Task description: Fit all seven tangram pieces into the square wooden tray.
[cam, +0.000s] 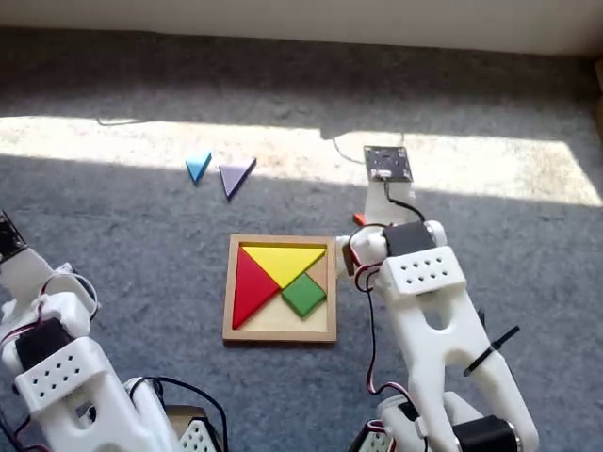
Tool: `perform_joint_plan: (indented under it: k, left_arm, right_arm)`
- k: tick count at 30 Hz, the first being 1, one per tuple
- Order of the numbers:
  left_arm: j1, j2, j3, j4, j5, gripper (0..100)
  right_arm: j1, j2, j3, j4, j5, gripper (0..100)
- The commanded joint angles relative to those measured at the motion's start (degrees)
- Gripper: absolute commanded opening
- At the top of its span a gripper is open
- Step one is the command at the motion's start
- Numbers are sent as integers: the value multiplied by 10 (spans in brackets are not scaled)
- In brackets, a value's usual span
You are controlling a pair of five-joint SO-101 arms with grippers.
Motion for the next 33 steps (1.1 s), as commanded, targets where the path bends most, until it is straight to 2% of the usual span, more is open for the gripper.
perform_joint_plan:
  k: [1,5,10,14,17,20,25,33]
  left_arm:
    - [69,-2,-91,18,-59,5]
    - [111,-1,-173,80,-102,5]
    - [171,-1,-256,167,-156,5]
    - [220,0,-277,190,-161,5]
    - [259,19,-277,196,-198,5]
    - [282,95,-299,212,-228,41]
    - [284,276,-381,212,-265,210]
    - [287,544,-621,210,-300,225]
  right_arm:
    - [51,-37,40,-29,3,6]
    - [98,-37,106,-119,4,6]
    - [110,-37,187,-223,3,6]
    - [110,-37,205,-250,3,6]
    - [110,-37,208,-266,3,6]
    - [110,-37,209,-267,3,6]
    - [110,-37,210,-267,5,6]
    - [110,-37,210,-267,5,6]
